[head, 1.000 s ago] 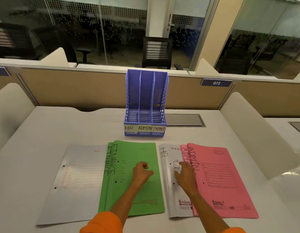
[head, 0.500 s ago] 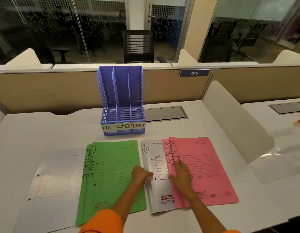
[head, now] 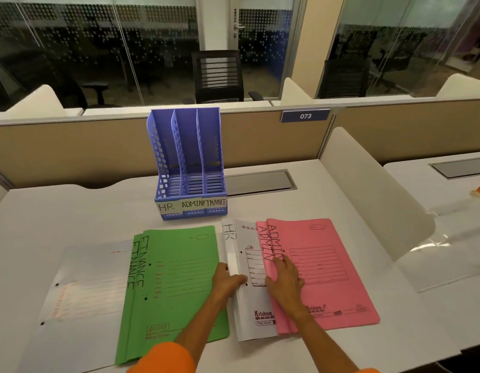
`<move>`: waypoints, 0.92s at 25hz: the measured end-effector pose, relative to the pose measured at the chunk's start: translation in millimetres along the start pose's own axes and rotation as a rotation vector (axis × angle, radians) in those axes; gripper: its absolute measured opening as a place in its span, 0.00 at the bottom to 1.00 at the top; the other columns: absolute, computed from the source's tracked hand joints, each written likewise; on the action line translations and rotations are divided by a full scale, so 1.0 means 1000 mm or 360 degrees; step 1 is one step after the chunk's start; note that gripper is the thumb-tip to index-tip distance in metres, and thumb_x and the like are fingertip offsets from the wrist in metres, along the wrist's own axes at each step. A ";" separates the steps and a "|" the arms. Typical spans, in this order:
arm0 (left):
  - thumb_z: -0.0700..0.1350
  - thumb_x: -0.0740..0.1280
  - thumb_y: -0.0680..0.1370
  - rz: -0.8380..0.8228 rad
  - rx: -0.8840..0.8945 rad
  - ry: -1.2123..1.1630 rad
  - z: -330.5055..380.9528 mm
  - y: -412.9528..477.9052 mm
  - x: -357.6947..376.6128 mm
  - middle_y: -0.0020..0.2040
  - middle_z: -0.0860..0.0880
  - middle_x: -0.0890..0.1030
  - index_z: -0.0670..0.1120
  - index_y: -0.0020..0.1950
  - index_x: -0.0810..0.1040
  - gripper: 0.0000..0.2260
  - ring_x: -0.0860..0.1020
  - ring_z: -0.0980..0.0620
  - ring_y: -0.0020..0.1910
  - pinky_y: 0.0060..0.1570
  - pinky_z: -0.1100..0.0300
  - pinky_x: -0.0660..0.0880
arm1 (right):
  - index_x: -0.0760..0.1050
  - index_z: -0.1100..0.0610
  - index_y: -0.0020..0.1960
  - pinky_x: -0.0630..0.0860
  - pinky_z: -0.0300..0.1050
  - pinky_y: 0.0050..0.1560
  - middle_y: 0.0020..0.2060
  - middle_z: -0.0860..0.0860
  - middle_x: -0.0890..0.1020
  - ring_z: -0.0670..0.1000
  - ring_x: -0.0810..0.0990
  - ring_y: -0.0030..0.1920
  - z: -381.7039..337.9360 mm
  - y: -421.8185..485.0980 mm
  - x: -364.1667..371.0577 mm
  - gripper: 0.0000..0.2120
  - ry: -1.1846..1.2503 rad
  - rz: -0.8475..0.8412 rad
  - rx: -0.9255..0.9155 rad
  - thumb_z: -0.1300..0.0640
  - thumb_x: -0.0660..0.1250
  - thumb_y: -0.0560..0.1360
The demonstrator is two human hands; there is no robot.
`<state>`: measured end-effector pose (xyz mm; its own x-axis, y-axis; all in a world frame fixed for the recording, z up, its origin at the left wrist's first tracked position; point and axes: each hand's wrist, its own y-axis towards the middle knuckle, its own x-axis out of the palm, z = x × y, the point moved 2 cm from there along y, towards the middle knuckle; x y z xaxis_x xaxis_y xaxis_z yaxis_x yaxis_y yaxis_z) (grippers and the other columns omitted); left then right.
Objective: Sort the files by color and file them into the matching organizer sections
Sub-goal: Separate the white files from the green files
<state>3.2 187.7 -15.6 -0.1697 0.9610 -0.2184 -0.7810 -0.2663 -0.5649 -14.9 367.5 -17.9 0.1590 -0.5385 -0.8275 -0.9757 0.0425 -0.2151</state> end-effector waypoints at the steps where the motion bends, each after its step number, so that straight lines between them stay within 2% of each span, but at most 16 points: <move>1: 0.38 0.77 0.67 0.0012 0.0023 -0.0018 0.001 0.000 -0.003 0.52 0.44 0.80 0.43 0.57 0.70 0.24 0.81 0.43 0.51 0.40 0.55 0.79 | 0.65 0.49 0.72 0.58 0.66 0.72 0.76 0.51 0.60 0.56 0.57 0.75 0.000 0.000 -0.001 0.29 0.0015 -0.0007 0.0006 0.50 0.68 0.72; 3: 0.36 0.77 0.66 0.0023 0.0051 -0.0062 0.001 0.000 -0.013 0.52 0.44 0.80 0.43 0.58 0.70 0.24 0.81 0.45 0.49 0.43 0.54 0.81 | 0.64 0.49 0.72 0.58 0.67 0.71 0.76 0.52 0.60 0.57 0.57 0.75 -0.002 0.001 -0.002 0.30 0.0008 -0.0025 0.0029 0.51 0.68 0.72; 6: 0.34 0.76 0.66 0.0029 0.0082 -0.0127 0.002 0.001 -0.035 0.51 0.44 0.80 0.44 0.57 0.70 0.24 0.82 0.47 0.46 0.38 0.58 0.79 | 0.63 0.50 0.73 0.58 0.68 0.70 0.76 0.54 0.59 0.58 0.57 0.75 -0.006 0.002 -0.003 0.31 -0.0069 -0.0063 0.0074 0.52 0.68 0.72; 8: 0.34 0.76 0.67 0.0032 0.0080 -0.0149 0.003 0.003 -0.055 0.50 0.45 0.80 0.43 0.57 0.71 0.23 0.82 0.47 0.46 0.39 0.57 0.80 | 0.63 0.51 0.73 0.58 0.68 0.70 0.76 0.55 0.59 0.58 0.57 0.75 -0.009 0.002 -0.003 0.31 -0.0094 -0.0086 0.0097 0.53 0.69 0.72; 10: 0.34 0.76 0.67 0.0037 0.0073 -0.0153 0.001 0.003 -0.078 0.51 0.44 0.81 0.43 0.57 0.71 0.23 0.82 0.45 0.48 0.44 0.53 0.82 | 0.64 0.53 0.73 0.58 0.66 0.70 0.74 0.57 0.62 0.59 0.59 0.74 -0.014 0.003 -0.003 0.31 -0.0119 -0.0070 0.0101 0.55 0.69 0.72; 12: 0.34 0.77 0.67 0.0046 0.0086 -0.0178 -0.002 0.003 -0.101 0.51 0.44 0.81 0.42 0.57 0.72 0.23 0.82 0.45 0.47 0.43 0.54 0.81 | 0.65 0.56 0.72 0.59 0.63 0.72 0.72 0.57 0.66 0.59 0.63 0.73 -0.021 0.006 -0.005 0.30 -0.0113 -0.0015 0.0072 0.57 0.69 0.72; 16: 0.35 0.78 0.66 0.0126 0.0105 -0.0280 -0.012 -0.002 -0.151 0.50 0.45 0.82 0.44 0.57 0.72 0.24 0.83 0.47 0.45 0.41 0.55 0.80 | 0.69 0.62 0.68 0.69 0.56 0.67 0.65 0.60 0.74 0.60 0.71 0.66 -0.054 0.009 0.001 0.26 0.0242 -0.0002 -0.0041 0.55 0.71 0.74; 20: 0.36 0.79 0.65 0.0178 0.0118 -0.0387 -0.022 -0.010 -0.200 0.52 0.45 0.82 0.48 0.56 0.73 0.24 0.83 0.42 0.50 0.52 0.44 0.81 | 0.64 0.62 0.71 0.72 0.56 0.65 0.67 0.59 0.73 0.60 0.72 0.67 -0.089 0.005 0.025 0.33 0.0646 -0.0186 0.0129 0.48 0.72 0.74; 21: 0.36 0.79 0.65 0.0177 0.0130 -0.0414 -0.024 -0.012 -0.210 0.53 0.45 0.81 0.47 0.57 0.73 0.25 0.82 0.42 0.51 0.52 0.44 0.81 | 0.65 0.62 0.71 0.74 0.56 0.63 0.65 0.58 0.74 0.60 0.74 0.65 -0.094 0.004 0.031 0.34 0.0753 -0.0252 0.0207 0.46 0.72 0.73; 23: 0.37 0.80 0.65 0.0175 0.0143 -0.0443 -0.029 -0.018 -0.232 0.54 0.44 0.82 0.45 0.60 0.74 0.27 0.83 0.44 0.50 0.46 0.51 0.83 | 0.71 0.61 0.66 0.78 0.56 0.57 0.58 0.56 0.81 0.60 0.80 0.57 -0.106 0.002 0.047 0.30 0.1020 -0.0435 0.0312 0.45 0.73 0.71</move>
<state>74.1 -32.7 21.8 -0.4046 0.9136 -0.0407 -0.7968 -0.3740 -0.4745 -25.7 253.2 -2.3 0.2148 -0.9365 -0.2771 -0.8591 -0.0463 -0.5097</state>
